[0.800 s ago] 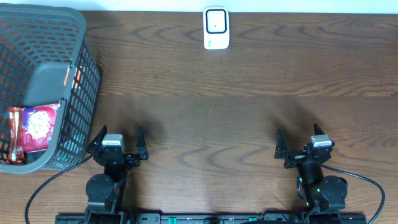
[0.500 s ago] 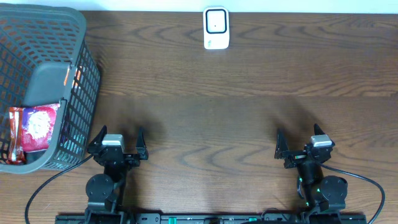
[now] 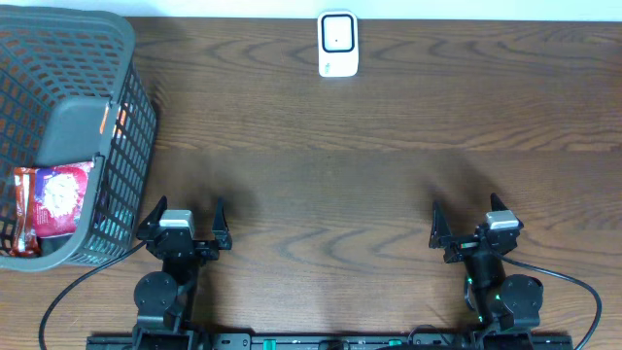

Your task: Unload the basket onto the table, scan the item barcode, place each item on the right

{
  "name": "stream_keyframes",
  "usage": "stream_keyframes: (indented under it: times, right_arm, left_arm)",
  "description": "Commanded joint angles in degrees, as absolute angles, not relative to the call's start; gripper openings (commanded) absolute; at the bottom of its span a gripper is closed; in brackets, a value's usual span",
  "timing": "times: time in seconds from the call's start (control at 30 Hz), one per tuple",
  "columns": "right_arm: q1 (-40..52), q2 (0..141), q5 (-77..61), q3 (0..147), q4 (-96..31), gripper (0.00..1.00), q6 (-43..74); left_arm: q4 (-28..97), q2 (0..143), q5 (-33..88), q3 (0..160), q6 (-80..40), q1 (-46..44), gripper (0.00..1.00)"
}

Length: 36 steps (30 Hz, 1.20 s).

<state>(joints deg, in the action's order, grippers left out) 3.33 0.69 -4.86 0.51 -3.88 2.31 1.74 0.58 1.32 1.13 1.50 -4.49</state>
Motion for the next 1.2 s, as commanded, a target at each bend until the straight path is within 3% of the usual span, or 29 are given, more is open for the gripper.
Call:
stream_keyframes:
  times: [0.0, 0.87, 1.17]
  right_arm:
    - [3.05, 0.49, -4.62, 0.32, -4.03, 0.99, 1.63]
    - [3.05, 0.49, -4.62, 0.32, -4.03, 0.99, 1.63]
    - [3.05, 0.49, -4.62, 0.32, -4.03, 0.99, 1.63]
  left_arm:
    - [4.21, 0.3, -0.49, 0.23, 1.28, -4.14, 0.98]
    - [3.55, 0.3, -0.67, 0.23, 1.67, -4.14, 0.98]
    - [-0.54, 0.32, 10.87, 0.27, -5.02, -4.19, 0.98]
